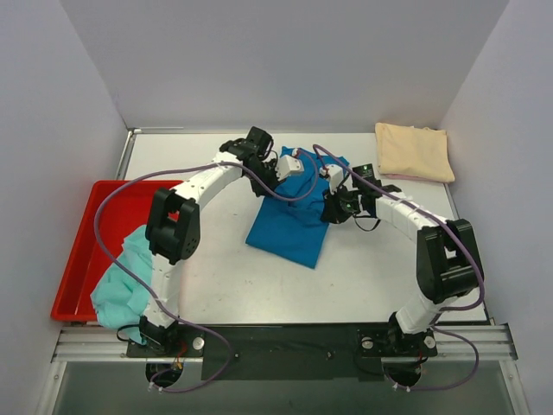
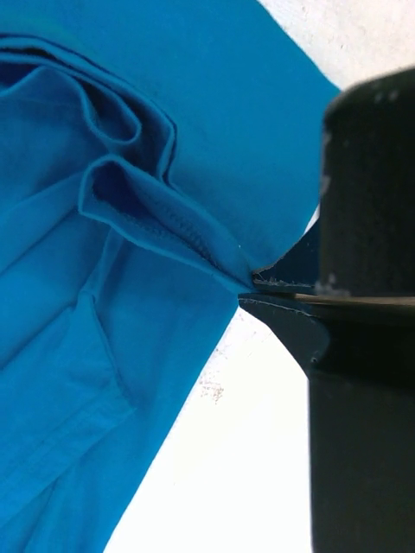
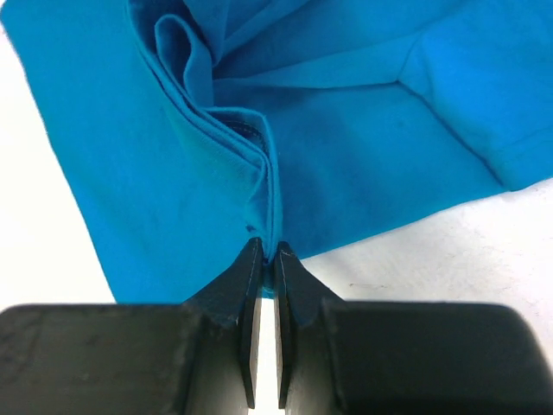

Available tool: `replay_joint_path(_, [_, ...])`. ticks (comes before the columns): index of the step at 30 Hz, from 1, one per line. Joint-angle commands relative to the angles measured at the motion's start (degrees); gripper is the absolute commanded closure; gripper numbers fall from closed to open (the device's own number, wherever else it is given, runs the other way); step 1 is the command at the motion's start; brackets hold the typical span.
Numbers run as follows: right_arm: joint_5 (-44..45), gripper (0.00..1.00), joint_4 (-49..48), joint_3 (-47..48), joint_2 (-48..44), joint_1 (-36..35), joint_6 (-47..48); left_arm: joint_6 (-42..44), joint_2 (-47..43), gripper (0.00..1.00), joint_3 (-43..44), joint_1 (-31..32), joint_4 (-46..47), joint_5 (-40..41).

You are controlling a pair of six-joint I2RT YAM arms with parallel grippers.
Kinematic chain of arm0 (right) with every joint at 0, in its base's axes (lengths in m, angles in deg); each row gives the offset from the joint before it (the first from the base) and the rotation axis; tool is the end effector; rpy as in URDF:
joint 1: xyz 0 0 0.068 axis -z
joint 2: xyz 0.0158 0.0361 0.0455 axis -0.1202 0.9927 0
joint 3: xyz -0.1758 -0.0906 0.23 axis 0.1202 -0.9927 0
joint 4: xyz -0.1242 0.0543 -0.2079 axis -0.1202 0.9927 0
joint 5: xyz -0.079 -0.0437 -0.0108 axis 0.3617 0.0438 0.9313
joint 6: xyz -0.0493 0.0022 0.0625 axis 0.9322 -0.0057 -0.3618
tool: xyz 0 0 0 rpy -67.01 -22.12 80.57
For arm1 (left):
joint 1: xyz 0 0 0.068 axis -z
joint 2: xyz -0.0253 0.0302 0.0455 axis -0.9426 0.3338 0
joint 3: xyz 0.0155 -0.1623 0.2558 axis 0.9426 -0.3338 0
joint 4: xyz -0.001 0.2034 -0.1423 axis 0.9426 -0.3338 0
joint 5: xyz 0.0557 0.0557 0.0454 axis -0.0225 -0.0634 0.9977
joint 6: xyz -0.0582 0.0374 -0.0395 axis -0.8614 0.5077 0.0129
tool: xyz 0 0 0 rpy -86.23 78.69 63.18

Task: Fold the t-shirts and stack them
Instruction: Fold the folded rectangular tshirt in 1/3 of the way

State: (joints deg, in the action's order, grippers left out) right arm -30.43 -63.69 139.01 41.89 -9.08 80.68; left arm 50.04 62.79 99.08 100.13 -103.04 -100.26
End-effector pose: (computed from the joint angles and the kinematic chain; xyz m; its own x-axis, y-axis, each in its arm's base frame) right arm 0.3290 0.1375 0.2349 -0.4025 -0.3596 -0.8418 -0.8157 0.5582 0.1516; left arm 0.4061 -0.2596 0.2378 -0.1614 0.8165 -0.5544 0.9685 0.2389 0.0698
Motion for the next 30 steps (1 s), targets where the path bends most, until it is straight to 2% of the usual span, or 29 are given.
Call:
replay_joint_path(1, [1.8,1.0,3.9,5.7,3.0,0.8,-0.4,-0.4,2.3,1.0,5.3,-0.3,-1.3,1.3])
replay_joint_path(4, [2.9,1.0,6.7,7.2,5.1,1.0,-2.5,-0.4,3.3,1.0,5.9,-0.3,-1.4,1.5])
replay_joint_path(6, [6.1,0.96,7.9,8.0,5.9,1.3,-3.9,-0.1,4.0,0.99,6.0,-0.2,-1.5,1.5])
replay_joint_path(7, [7.2,0.91,8.3,8.3,6.2,1.5,-5.4,0.1,4.4,0.95,6.0,-0.2,-1.7,1.5])
replay_joint_path(8, [8.7,0.86,8.3,8.6,6.7,2.3,-6.3,0.0,4.7,0.79,5.8,-0.2,-1.3,1.7])
replay_joint_path(9, [9.3,0.75,8.2,8.9,7.1,2.8,-8.7,-0.7,5.0,0.75,5.7,-0.1,-0.8,2.6])
replay_joint_path(10, [10.5,0.7,8.2,9.5,7.6,3.9,-9.7,-1.3,5.1,0.47,5.6,-0.1,0.9,3.2])
replay_joint_path(11, [12.4,0.63,7.9,9.8,7.8,4.6,-11.9,-2.7,5.3,0.39,5.1,-0.1,1.9,4.6])
replay_joint_path(15, [16.6,0.58,6.1,11.5,7.2,7.0,-16.3,-7.7,4.4,0.34,5.5,-1.0,8.4,10.1])
replay_joint_path(18, [14.8,0.6,4.3,10.7,2.8,5.9,-17.1,-9.6,1.7,0.32,5.9,-2.3,8.2,10.0])
replay_joint_path(19, [13.0,0.64,3.4,10.1,2.0,5.4,-18.5,-9.9,0.6,0.33,5.1,-2.9,8.4,9.6])
replay_joint_path(22, [8.3,0.7,3.9,7.8,0.3,3.6,-21.5,-7.8,-4.7,0.37,-1.8,-2.7,7.0,4.1])
replay_joint_path(24, [4.9,0.78,2.8,6.4,0.8,3.2,-24.6,-5.9,-7.3,0.54,-7.0,-1.2,6.2,1.9])
replay_joint_path(25, [2.3,0.83,1.9,6.1,2.2,3.2,-26.8,-5.8,-7.8,0.66,-8.3,-0.4,6.3,1.3])
replay_joint_path(27, [-0.6,0.92,2.6,6.9,4.4,3.4,-30.1,-5.8,-9.0,0.75,-12.2,0.6,6.9,-0.7])
replay_joint_path(29, [-1.0,1.0,2.8,8.3,9.3,3.2,-33.0,-6.5,-9.4,0.76,-15.2,0.8,7.5,-2.1])
replay_joint_path(30, [-1.0,1.0,2.8,8.9,10.8,3.4,-34.6,-6.6,-9.3,0.76,-16.7,0.7,7.6,-2.3])
